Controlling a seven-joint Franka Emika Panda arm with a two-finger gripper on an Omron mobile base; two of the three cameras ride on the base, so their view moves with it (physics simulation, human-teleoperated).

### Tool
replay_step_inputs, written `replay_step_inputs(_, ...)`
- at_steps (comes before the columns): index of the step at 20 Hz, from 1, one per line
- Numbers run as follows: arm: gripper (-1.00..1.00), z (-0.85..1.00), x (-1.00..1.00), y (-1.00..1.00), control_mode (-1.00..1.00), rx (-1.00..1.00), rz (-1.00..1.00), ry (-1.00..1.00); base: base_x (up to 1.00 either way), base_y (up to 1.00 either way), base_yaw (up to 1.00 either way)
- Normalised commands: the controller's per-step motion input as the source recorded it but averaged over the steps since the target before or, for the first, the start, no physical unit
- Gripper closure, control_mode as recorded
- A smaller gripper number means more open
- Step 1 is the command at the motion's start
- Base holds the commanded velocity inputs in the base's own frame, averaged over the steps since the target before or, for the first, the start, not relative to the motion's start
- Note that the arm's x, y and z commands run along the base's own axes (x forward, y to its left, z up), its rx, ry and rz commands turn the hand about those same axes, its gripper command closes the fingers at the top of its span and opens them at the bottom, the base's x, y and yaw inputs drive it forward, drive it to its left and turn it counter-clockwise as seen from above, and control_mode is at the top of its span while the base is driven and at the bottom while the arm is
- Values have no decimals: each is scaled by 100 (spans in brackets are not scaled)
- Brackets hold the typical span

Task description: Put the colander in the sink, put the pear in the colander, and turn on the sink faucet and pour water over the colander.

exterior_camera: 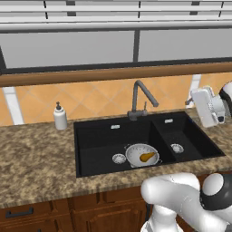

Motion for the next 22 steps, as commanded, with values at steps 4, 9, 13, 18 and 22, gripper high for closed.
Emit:
replay_step_inputs(4,-100,-48,95,2,-100,0,8,-5,0,0,0)
replay_step_inputs(9,-100,-45,87,12,-100,0,7,-4,0,0,0)
replay_step_inputs(13,-100,-31,83,1,-100,0,5,-5,0,0,0)
replay_step_inputs(18,-100,-34,53,3,-100,0,0,-6,0,0,0)
replay_step_inputs(22,-100,-33,23,14,-100,0,0,-8,0,0,0)
